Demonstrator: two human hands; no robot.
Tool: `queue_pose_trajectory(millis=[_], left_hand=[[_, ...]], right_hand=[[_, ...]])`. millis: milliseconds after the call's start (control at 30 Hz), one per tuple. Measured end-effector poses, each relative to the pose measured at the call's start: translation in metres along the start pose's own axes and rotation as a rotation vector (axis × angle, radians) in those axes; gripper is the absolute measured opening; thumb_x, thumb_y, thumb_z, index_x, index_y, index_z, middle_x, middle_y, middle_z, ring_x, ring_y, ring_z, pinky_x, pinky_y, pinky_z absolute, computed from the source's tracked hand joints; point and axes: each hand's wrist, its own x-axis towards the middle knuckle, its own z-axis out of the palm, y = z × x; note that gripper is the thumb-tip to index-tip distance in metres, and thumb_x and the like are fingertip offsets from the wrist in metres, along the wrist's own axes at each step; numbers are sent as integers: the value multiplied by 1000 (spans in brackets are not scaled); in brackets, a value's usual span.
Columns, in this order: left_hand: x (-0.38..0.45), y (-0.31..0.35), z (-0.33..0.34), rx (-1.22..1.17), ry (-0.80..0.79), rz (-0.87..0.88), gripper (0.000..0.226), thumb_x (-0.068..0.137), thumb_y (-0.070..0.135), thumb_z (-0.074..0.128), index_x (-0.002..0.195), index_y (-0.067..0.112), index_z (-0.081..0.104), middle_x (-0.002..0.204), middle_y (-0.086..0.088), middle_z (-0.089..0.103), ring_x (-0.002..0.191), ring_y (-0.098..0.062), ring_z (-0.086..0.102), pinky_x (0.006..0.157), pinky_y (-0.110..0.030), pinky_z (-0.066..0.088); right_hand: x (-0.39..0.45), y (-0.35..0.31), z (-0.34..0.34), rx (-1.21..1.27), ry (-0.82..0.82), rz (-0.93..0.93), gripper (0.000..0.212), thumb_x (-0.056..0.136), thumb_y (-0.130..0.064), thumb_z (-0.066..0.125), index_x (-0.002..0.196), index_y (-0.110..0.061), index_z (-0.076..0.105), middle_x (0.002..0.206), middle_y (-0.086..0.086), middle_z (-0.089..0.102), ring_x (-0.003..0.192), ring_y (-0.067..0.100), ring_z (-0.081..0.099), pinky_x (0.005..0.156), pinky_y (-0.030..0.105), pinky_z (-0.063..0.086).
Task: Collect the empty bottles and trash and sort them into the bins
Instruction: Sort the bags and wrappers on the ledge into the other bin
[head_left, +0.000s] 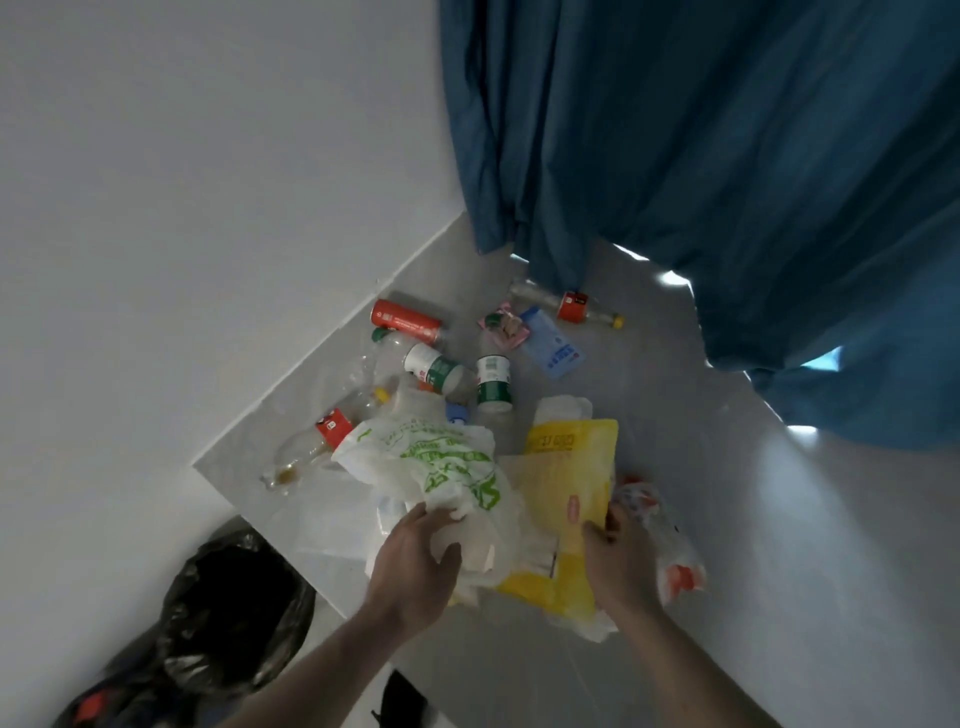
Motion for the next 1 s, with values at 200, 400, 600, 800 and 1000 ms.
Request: queue_pose_trajectory(millis=[200, 400, 600, 800, 1000], left_hand=[[-77, 63, -32, -39, -8, 25, 38, 85, 26, 63, 122, 30, 72, 116, 15, 58, 111, -16, 61, 90, -24, 45], [-150, 114, -60, -8, 44, 67, 38, 83, 24, 61, 119, 26, 74, 115, 10, 61, 107, -22, 63, 89, -30, 50], [-204, 132, -87, -21, 110, 100, 42, 76, 28, 57, 114, 26, 76, 112, 7, 65, 104, -22, 65, 92, -36, 53], [-238, 122, -116, 58, 164, 140, 36, 87, 11, 66, 117, 28, 74, 117, 9, 62, 108, -23, 64, 94, -35, 52], [-284, 123, -129, 71, 191, 209, 36, 86, 12, 67, 116, 30, 74, 114, 14, 58, 108, -20, 63, 92, -31, 49]], right_hand=[[-66, -18, -86, 104, 34, 36, 15, 94, -12, 57, 85, -20, 64, 71, 2, 66, 64, 24, 63, 53, 31, 42], [-127, -21, -170, 182, 92, 67, 9, 94, -18, 60, 87, -17, 65, 81, 1, 70, 72, 20, 66, 60, 35, 50], [-182, -17, -229, 282, 169, 18, 11, 96, -15, 59, 88, -20, 65, 87, -6, 70, 78, 12, 65, 61, 30, 49], [-209, -21, -262, 270, 133, -127, 11, 96, -21, 63, 86, -20, 67, 79, -5, 71, 75, 15, 67, 66, 38, 53], [-251, -17, -283, 219, 124, -244, 16, 95, -40, 67, 88, -26, 70, 77, -8, 72, 70, 13, 68, 68, 41, 56]])
